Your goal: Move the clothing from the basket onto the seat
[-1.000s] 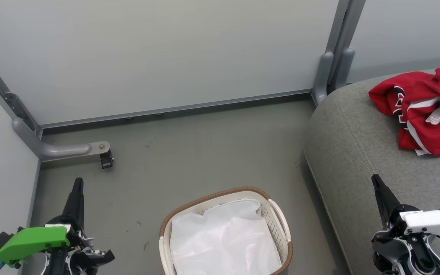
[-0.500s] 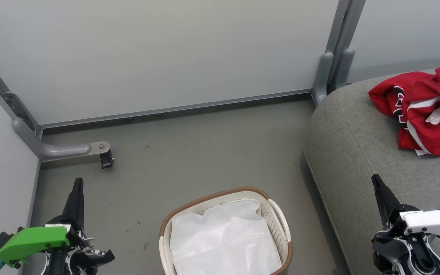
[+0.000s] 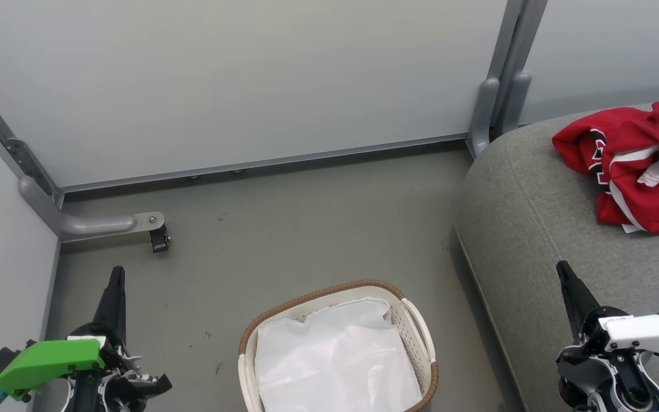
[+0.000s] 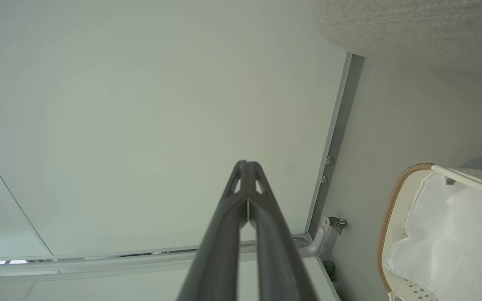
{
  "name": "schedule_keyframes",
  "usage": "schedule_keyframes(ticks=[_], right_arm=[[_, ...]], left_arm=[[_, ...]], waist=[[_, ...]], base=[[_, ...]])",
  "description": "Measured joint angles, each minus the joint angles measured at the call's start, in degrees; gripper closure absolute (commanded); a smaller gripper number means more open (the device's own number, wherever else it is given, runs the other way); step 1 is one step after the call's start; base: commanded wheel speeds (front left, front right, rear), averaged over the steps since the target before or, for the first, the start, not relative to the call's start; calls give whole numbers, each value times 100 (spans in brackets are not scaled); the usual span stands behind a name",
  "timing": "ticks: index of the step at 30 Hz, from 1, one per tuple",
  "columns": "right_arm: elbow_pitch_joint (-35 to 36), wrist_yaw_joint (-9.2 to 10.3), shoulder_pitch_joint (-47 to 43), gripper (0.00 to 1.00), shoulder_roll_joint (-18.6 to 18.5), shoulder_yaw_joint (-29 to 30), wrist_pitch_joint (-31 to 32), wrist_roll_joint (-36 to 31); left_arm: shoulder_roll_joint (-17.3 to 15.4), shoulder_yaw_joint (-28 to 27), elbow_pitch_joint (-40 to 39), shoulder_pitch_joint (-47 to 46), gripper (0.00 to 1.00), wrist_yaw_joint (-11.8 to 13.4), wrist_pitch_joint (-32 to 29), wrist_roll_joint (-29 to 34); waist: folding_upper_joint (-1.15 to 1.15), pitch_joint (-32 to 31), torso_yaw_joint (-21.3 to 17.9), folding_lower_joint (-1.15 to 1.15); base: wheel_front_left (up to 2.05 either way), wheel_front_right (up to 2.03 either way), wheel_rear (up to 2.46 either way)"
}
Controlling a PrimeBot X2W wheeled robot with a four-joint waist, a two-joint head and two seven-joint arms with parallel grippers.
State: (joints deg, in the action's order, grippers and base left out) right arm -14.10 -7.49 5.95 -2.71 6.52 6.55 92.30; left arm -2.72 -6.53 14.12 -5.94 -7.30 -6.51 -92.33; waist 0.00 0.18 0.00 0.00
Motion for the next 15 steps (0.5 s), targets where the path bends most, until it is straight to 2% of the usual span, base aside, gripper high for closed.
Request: schedule_keyframes(ticks=[15], right_arm=[[0, 0, 0, 100, 0, 0, 0, 0]], left_arm=[[0, 0, 0, 0, 100, 0, 0, 0]], waist=[[0, 0, 0, 0]], base=[[0, 0, 0]])
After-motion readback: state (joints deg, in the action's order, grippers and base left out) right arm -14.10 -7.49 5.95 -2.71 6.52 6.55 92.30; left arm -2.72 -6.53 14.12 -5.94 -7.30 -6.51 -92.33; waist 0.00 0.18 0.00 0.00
